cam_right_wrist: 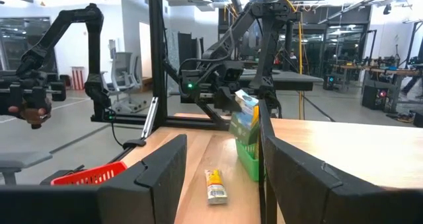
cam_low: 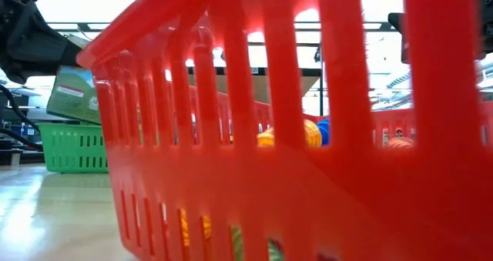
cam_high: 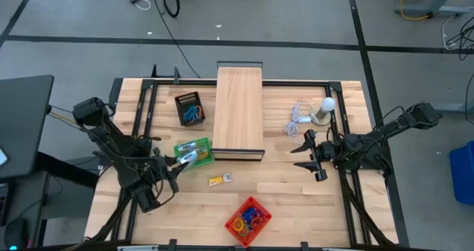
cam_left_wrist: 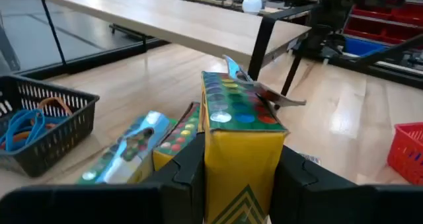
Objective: Pick & Place Office Desk Supplies
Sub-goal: Put the large yellow crayon box into the green basket
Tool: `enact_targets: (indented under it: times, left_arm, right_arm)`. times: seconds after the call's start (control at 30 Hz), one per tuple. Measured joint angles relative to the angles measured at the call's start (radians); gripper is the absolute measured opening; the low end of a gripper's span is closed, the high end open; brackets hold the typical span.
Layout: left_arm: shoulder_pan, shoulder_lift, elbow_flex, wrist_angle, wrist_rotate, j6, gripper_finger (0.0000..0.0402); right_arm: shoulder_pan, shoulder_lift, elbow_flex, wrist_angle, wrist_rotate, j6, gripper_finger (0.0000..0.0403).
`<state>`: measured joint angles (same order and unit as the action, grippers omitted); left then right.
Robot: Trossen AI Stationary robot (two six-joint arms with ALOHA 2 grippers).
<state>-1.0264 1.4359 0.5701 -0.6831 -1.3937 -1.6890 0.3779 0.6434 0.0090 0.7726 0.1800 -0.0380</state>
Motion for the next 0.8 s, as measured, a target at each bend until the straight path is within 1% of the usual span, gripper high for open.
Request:
enact_targets:
  times: [0.17, 0.37, 0.5, 0.63, 0.77, 0.8]
  left_arm:
    - [0.018, 0.000, 0.000, 0.020, -0.010, 0.052, 0.0112]
    - [0.045, 0.000, 0.000, 0.017, -0.033, 0.213, 0.0112]
    - [0.061, 0.004, 0.000, 0.014, -0.013, 0.250, 0.0112]
    - [0.061, 0.039, 0.000, 0.014, 0.005, 0.225, 0.0112]
    - [0.059, 0.084, -0.041, 0.043, -0.028, 0.089, 0.0112]
    - [0.060, 0.095, -0.056, 0.054, -0.008, 0.052, 0.0112]
  right_arm:
    - [0.000, 0.000, 0.000, 0.000, 0.000, -0.003, 0.0210]
    - [0.000, 0.000, 0.000, 0.000, 0.000, -0.003, 0.0210]
    - [0.000, 0.000, 0.000, -0.001, -0.001, -0.003, 0.0210]
    - [0.000, 0.000, 0.000, -0.001, -0.002, -0.003, 0.0210]
    - [0.000, 0.000, 0.000, -0.001, -0.005, -0.003, 0.0210]
    - [0.000, 0.000, 0.000, -0.001, -0.005, -0.002, 0.0210]
